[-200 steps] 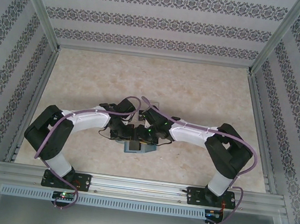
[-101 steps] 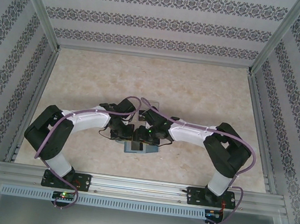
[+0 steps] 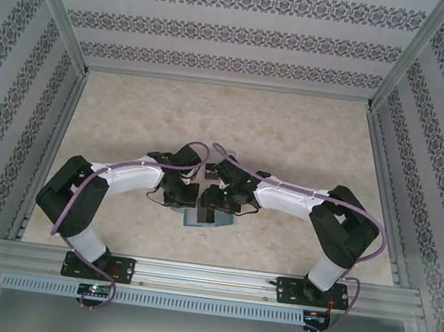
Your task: Take the credit cards out of the card holder
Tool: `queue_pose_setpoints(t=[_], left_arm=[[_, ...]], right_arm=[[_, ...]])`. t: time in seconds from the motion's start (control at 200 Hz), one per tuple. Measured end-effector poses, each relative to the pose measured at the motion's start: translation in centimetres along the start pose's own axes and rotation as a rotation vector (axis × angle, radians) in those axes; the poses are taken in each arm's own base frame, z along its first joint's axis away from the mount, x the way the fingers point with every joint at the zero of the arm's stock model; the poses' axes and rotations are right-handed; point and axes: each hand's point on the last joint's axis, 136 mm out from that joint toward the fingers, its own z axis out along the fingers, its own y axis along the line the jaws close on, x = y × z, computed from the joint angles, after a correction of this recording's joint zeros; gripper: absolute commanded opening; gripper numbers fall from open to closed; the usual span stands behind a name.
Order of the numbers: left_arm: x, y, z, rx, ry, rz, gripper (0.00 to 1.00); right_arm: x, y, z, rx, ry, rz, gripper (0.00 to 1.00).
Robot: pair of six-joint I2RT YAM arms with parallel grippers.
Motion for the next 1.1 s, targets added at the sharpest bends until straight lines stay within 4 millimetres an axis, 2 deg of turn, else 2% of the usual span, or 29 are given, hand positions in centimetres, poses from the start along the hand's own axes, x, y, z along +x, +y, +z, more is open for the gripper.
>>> queue_pose_setpoints(t=[0.35,0.56,1.099], left_arm=[[0.3,-2.5,-0.3,0.041,0.007,0.051,0.01],[0.7,-1.6,1.3,0.005,0.048,0.038,0.01],[0.6,-1.6,1.3,-0.001,0.048,0.038,0.0]], right_arm=[[0.3,-1.1,0.2,-0.002,0.018,0.023,0.41],[0.4,-0.9,0.6,-0.023,0.027,0.014,0.36],[0.5,-1.4,1.5,-0.093,0.053,0.038,0.29]])
